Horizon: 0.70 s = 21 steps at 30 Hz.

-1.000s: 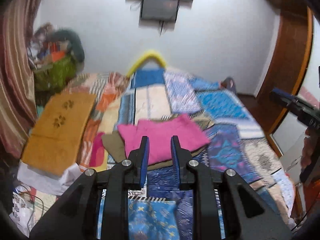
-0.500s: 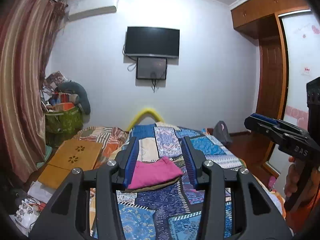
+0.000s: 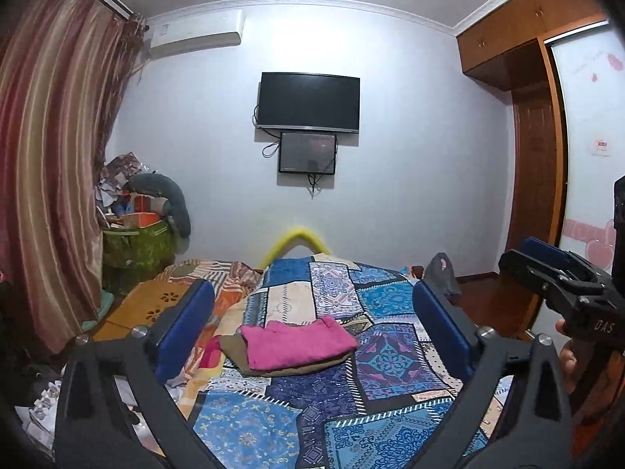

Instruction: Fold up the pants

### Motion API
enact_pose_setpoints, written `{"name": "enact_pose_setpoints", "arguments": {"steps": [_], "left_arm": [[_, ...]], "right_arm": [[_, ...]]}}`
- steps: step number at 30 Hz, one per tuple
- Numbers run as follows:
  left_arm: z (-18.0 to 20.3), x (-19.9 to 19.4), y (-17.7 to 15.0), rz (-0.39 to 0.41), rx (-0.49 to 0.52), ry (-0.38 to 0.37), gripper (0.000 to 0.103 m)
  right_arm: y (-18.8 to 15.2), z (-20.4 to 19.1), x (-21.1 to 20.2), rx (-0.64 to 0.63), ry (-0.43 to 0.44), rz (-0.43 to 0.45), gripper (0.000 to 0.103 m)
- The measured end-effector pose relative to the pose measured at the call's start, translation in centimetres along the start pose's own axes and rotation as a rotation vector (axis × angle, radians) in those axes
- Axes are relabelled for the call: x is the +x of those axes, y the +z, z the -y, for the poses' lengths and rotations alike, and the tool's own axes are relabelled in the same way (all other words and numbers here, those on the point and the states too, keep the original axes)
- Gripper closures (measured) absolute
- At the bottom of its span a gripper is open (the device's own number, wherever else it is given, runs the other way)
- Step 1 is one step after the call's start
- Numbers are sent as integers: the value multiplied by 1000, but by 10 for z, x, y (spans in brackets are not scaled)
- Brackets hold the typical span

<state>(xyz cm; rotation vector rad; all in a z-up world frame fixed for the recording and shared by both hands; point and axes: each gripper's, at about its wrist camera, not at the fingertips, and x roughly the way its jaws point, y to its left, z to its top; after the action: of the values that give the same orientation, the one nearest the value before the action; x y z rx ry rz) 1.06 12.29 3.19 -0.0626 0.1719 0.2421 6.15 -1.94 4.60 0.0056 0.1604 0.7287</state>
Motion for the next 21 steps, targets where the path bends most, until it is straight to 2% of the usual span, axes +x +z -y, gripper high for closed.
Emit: {"name": "enact_pose_setpoints", "arguments": {"steps": [21], "left_arm": [[9, 9, -13, -23, 28, 17, 0]], "right_arm": [[-14, 7, -3, 22, -10, -32, 0]]}}
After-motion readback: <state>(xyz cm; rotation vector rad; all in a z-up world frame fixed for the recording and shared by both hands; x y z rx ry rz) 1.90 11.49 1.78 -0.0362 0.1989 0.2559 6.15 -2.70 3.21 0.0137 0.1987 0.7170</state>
